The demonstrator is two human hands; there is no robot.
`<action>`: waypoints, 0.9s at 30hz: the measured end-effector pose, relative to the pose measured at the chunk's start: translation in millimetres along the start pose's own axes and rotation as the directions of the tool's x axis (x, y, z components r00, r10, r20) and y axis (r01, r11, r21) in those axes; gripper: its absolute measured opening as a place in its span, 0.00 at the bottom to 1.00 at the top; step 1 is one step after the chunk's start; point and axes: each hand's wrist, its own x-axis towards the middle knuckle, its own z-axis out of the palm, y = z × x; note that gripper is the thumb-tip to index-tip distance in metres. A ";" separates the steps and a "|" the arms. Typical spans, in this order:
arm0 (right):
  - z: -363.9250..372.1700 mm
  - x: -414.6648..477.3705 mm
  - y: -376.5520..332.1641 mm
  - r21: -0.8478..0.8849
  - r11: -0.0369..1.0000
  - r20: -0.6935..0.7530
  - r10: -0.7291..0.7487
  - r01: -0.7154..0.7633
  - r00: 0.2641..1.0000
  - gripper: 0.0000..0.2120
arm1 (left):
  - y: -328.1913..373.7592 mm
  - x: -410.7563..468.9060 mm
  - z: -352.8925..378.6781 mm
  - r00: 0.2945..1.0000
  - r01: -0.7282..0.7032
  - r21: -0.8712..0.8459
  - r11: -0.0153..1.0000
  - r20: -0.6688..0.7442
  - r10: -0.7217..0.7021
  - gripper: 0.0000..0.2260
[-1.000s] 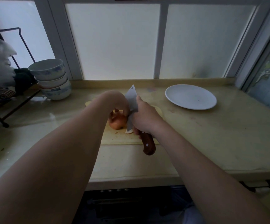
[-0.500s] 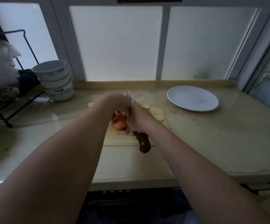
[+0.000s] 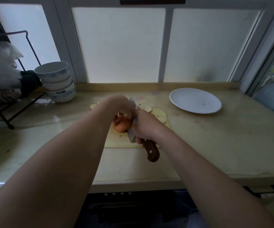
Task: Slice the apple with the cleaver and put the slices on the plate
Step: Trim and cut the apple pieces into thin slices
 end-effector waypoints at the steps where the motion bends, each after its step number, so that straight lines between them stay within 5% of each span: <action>1: -0.6 1.3 0.9 0.026 1.000 -0.007 0.006 -0.006 1.000 0.24 | -0.9 -0.7 -0.2 1.000 -0.002 -0.007 1.000 0.000 0.002 0.22; 7: -18.2 -0.6 8.7 0.226 0.974 -0.089 0.048 -0.026 0.995 0.41 | -8.7 -3.5 -4.7 1.000 0.007 -0.054 0.999 -0.020 -0.008 0.23; 27: -25.5 -3.8 8.6 0.257 0.966 -0.146 0.009 0.029 0.989 0.41 | -3.3 -8.2 -3.1 1.000 0.024 -0.058 0.998 -0.011 -0.025 0.24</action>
